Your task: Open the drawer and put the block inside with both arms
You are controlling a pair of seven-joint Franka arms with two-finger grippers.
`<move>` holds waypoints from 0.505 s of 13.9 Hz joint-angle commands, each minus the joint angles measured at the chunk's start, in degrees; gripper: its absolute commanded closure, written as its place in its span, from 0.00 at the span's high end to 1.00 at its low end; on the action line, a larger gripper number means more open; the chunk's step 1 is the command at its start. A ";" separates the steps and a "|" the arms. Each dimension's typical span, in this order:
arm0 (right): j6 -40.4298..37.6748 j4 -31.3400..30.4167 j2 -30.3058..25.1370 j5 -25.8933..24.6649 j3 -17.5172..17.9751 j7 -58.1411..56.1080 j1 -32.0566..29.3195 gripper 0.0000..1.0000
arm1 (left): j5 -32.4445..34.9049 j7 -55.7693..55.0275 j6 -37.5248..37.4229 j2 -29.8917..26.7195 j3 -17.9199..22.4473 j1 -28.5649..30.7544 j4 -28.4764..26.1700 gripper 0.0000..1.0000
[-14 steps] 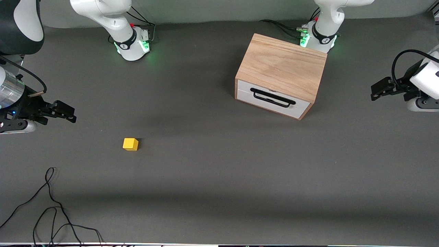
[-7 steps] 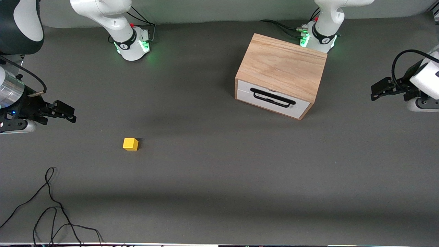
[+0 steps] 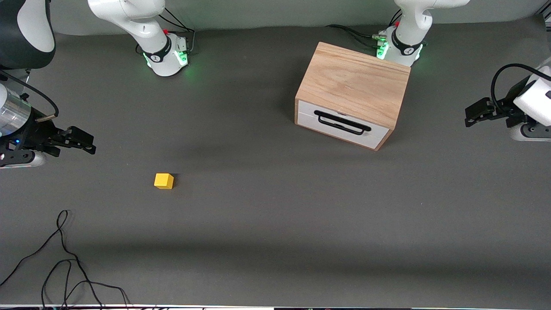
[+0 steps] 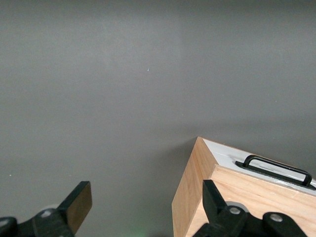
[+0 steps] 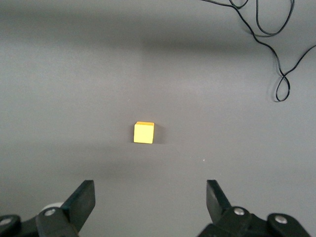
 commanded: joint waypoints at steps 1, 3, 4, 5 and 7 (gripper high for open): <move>-2.15 0.41 0.04 0.17 -0.17 0.54 -0.01 1.00 | 0.18 -0.17 0.00 0.13 0.02 -0.05 0.36 1.00; -2.24 0.32 0.04 0.08 -0.17 0.54 -0.01 1.00 | 0.18 -0.17 0.00 0.13 0.02 -0.05 0.36 1.00; -2.24 0.32 0.04 0.17 -0.17 0.54 -0.01 1.00 | 0.18 -0.17 -0.09 0.04 0.02 -0.05 0.36 1.00; -2.24 0.32 0.04 0.17 -0.17 0.54 -0.01 1.00 | -0.34 -0.17 -0.52 -0.13 -0.07 -0.05 0.53 1.00; -2.24 0.23 0.04 0.17 -0.17 0.54 -0.01 1.00 | -0.52 -1.13 -0.96 -0.57 -0.59 -1.10 1.15 1.00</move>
